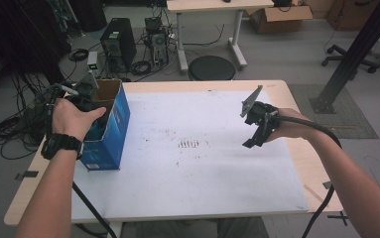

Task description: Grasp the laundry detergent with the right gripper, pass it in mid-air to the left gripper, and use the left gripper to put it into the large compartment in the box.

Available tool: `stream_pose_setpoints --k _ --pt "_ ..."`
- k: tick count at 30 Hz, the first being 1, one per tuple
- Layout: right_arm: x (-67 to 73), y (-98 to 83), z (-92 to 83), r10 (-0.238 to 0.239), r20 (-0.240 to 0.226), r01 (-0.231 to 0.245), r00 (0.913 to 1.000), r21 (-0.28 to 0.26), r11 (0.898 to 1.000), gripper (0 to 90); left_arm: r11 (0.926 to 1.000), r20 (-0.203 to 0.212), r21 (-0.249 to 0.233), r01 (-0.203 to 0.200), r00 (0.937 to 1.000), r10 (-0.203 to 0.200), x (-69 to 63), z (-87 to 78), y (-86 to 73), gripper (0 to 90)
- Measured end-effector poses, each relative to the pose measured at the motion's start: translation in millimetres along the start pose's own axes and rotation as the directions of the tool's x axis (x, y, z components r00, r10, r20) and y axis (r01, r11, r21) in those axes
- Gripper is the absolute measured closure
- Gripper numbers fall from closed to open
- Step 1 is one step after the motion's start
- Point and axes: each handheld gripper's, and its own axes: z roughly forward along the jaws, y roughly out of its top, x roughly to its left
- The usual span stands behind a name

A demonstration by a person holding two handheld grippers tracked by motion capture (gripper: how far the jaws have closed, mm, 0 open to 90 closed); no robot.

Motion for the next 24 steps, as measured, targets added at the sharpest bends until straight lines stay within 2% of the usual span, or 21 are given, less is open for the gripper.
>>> stream_pose_setpoints --k 8,14,16,20,21,24 --pt "-0.7 -0.9 -1.7 0.0 -0.006 0.0 1.0 -0.003 1.0 11.3 0.9998 -0.006 -0.014 -0.015 0.9999 0.015 -0.6 -20.8 1.8 28.0" --pt "0.1 2.9 -4.8 -0.003 -0.009 0.003 1.0 -0.018 1.0 11.1 0.9983 -0.017 -0.042 -0.041 0.999 0.04 -5.1 -41.7 0.5 24.9" --pt "0.5 4.2 -5.8 -0.005 -0.009 0.005 0.9999 -0.021 1.0 10.7 0.9962 -0.025 -0.06 -0.063 0.9978 0.061 -8.4 -49.6 0.6 23.6" --pt "1.8 5.1 -7.2 -0.003 -0.014 0.003 0.9999 -0.036 0.999 10.1 0.9873 -0.013 -0.108 -0.116 0.9932 0.115 -19.0 -64.9 1.5 21.6" --pt "2.2 5.2 -7.3 -0.005 -0.016 0.004 0.9999 -0.036 0.999 9.9 0.9835 -0.017 -0.114 -0.14 0.9901 0.139 -23.5 -67.5 1.6 20.4" --pt "2.9 4.9 -7.6 0.003 -0.026 -0.004 0.9996 -0.045 0.999 9.4 0.9709 0.005 -0.142 -0.193 0.9807 0.196 -37.4 -73.2 2.6 17.7"
